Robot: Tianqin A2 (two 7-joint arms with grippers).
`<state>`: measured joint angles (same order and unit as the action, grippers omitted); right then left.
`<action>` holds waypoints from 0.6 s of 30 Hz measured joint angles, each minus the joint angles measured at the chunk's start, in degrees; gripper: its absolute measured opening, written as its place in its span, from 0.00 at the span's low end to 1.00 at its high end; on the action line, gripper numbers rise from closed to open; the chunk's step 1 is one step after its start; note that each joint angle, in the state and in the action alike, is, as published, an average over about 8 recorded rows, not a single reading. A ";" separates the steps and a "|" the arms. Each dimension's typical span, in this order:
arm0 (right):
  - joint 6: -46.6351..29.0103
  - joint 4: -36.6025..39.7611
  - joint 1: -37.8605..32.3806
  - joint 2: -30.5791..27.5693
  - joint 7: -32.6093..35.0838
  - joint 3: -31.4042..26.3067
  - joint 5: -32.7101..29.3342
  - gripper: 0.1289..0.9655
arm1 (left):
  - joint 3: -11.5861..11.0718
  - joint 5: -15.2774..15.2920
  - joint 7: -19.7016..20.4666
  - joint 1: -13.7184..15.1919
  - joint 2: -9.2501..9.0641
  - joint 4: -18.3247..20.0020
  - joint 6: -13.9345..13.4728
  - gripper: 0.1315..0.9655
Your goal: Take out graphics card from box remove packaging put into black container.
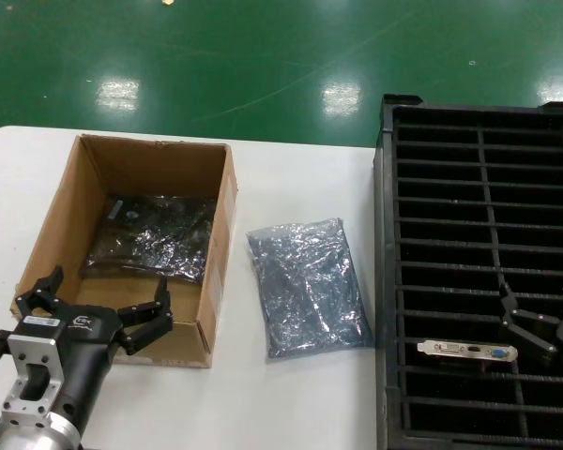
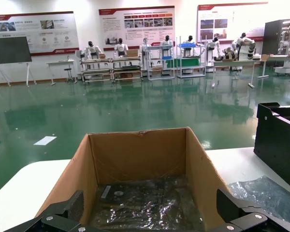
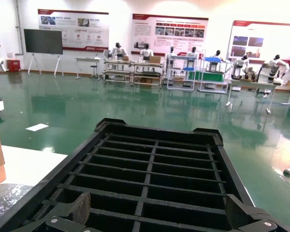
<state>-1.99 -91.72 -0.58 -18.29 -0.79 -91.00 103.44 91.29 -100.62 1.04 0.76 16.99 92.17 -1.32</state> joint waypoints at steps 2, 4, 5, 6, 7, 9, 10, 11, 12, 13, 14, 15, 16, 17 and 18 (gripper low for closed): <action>0.00 0.00 0.00 0.00 0.00 0.00 0.00 1.00 | 0.00 0.00 0.00 0.00 0.00 0.00 0.00 1.00; 0.00 0.00 0.00 0.00 0.00 0.00 0.00 1.00 | 0.00 0.00 0.00 0.00 0.00 0.00 0.00 1.00; 0.00 0.00 0.00 0.00 0.00 0.00 0.00 1.00 | 0.00 0.00 0.00 0.00 0.00 0.00 0.00 1.00; 0.00 0.00 0.00 0.00 0.00 0.00 0.00 1.00 | 0.00 0.00 0.00 0.00 0.00 0.00 0.00 1.00; 0.00 0.00 0.00 0.00 0.00 0.00 0.00 1.00 | 0.00 0.00 0.00 0.00 0.00 0.00 0.00 1.00; 0.00 0.00 0.00 0.00 0.00 0.00 0.00 1.00 | 0.00 0.00 0.00 0.00 0.00 0.00 0.00 1.00; 0.00 0.00 0.00 0.00 0.00 0.00 0.00 1.00 | 0.00 0.00 0.00 0.00 0.00 0.00 0.00 1.00; 0.00 0.00 0.00 0.00 0.00 0.00 0.00 1.00 | 0.00 0.00 0.00 0.00 0.00 0.00 0.00 1.00; 0.00 0.00 0.00 0.00 0.00 0.00 0.00 1.00 | 0.00 0.00 0.00 0.00 0.00 0.00 0.00 1.00; 0.00 0.00 0.00 0.00 0.00 0.00 0.00 1.00 | 0.00 0.00 0.00 0.00 0.00 0.00 0.00 1.00; 0.00 0.00 0.00 0.00 0.00 0.00 0.00 1.00 | 0.00 0.00 0.00 0.00 0.00 0.00 0.00 1.00; 0.00 0.00 0.00 0.00 0.00 0.00 0.00 1.00 | 0.00 0.00 0.00 0.00 0.00 0.00 0.00 1.00; 0.00 0.00 0.00 0.00 0.00 0.00 0.00 1.00 | 0.00 0.00 0.00 0.00 0.00 0.00 0.00 1.00; 0.00 0.00 0.00 0.00 0.00 0.00 0.00 1.00 | 0.00 0.00 0.00 0.00 0.00 0.00 0.00 1.00; 0.00 0.00 0.00 0.00 0.00 0.00 0.00 1.00 | 0.00 0.00 0.00 0.00 0.00 0.00 0.00 1.00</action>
<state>-1.99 -91.72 -0.58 -18.29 -0.79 -91.00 103.44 91.29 -100.62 1.04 0.76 16.99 92.17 -1.32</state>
